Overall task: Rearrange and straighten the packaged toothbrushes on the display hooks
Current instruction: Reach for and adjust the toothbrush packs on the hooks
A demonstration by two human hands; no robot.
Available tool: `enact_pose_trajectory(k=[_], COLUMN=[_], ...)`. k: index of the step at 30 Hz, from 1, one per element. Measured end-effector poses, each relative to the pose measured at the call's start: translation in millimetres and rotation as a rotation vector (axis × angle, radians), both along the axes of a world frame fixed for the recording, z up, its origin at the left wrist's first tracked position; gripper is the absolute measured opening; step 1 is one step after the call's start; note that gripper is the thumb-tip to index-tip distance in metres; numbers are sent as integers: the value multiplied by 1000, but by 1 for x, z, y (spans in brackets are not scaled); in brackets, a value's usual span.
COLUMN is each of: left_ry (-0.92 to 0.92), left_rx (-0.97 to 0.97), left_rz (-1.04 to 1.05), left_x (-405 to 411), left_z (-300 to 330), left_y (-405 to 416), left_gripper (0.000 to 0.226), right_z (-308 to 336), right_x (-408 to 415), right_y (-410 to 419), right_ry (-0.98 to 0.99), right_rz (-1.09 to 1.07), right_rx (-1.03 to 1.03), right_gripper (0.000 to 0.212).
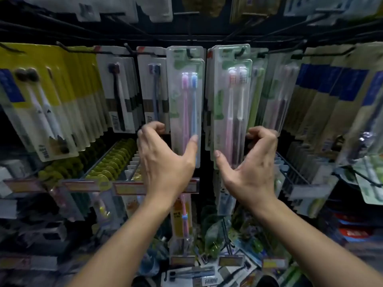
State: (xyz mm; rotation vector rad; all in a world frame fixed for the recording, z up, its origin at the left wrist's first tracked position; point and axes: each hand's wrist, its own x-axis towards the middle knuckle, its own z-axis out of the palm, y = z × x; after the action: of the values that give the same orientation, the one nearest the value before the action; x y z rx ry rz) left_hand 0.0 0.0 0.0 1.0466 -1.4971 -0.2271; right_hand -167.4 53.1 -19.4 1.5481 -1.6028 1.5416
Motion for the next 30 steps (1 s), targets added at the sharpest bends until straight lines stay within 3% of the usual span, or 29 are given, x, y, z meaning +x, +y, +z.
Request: enact_pose_trajectory(k=[5, 10, 14, 30], left_ry=[-50, -52, -54, 15], left_rx=[157, 185, 166, 122], left_rz=[0, 20, 9, -56], left_x=[1, 1, 1, -2], left_z=[-14, -12, -13, -11], left_y=[2, 7, 8, 18], left_gripper=[76, 68, 56, 57], right_z=[-12, -10, -8, -5], right_x=[7, 5, 1, 3], right_y=[0, 1, 6, 11], right_ry=[-57, -95, -72, -135], right_rz=[-30, -80, -90, -9], right_rx=[171, 225, 227, 205], right_gripper=[73, 67, 65, 62])
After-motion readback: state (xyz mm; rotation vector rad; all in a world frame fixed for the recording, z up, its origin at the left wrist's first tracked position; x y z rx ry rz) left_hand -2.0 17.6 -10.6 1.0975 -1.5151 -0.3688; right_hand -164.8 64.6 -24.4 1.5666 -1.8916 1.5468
